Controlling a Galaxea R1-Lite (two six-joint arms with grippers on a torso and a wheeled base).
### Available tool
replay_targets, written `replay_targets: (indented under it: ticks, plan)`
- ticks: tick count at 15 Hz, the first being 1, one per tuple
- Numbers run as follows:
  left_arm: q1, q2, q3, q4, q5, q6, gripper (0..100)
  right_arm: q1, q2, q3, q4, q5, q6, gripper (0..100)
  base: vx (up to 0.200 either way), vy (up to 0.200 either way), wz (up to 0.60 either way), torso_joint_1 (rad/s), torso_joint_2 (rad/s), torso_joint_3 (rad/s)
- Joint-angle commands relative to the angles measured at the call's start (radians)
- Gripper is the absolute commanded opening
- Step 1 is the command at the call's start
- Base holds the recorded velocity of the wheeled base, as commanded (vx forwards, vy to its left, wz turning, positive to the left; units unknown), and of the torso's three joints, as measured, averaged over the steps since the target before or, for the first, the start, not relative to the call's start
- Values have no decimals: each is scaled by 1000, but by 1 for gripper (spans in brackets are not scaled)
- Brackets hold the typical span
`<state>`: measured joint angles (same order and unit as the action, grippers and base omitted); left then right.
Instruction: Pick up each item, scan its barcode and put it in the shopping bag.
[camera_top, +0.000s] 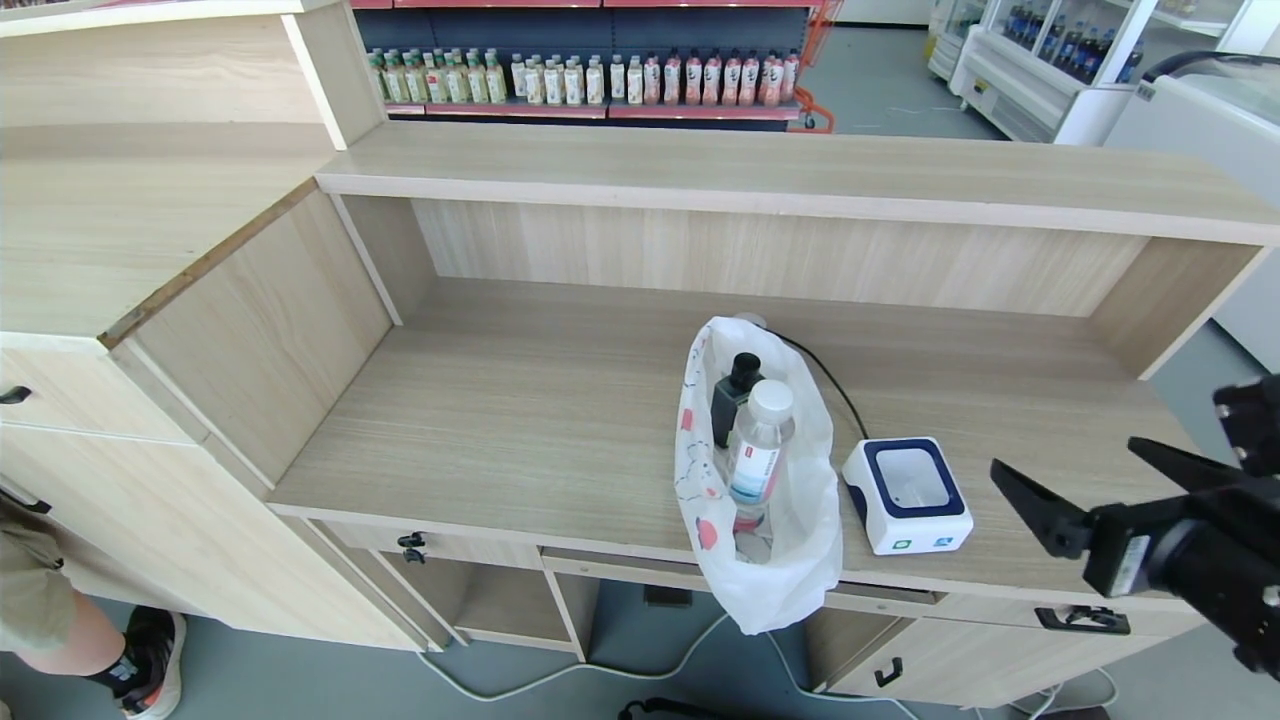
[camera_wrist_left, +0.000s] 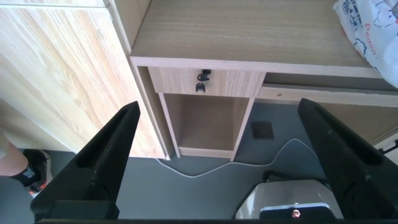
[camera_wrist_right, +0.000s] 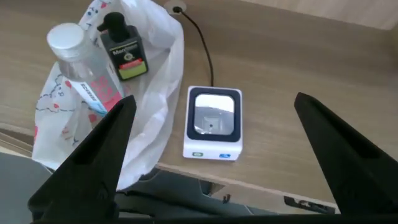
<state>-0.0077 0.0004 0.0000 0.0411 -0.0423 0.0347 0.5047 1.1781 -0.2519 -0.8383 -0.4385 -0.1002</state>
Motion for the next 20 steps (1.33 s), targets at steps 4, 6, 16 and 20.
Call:
replay_targets:
  ticks: [4, 6, 16, 20]
  plan:
    - [0, 0, 0, 0, -1, -1, 100, -124, -350, 137, 176, -146, 4, 100, 0, 0, 0, 0, 0, 0]
    - [0, 0, 0, 0, -1, -1, 100, -236, -399, 164, 194, -34, 34, 100, 0, 0, 0, 0, 0, 0]
    - [0, 0, 0, 0, 1, -1, 100, -522, -1104, 252, 782, 408, 56, 100, 0, 0, 0, 0, 0, 0]
    - [0, 0, 0, 0, 1, -1, 100, -503, -1178, 252, 814, 439, 53, 100, 0, 0, 0, 0, 0, 0]
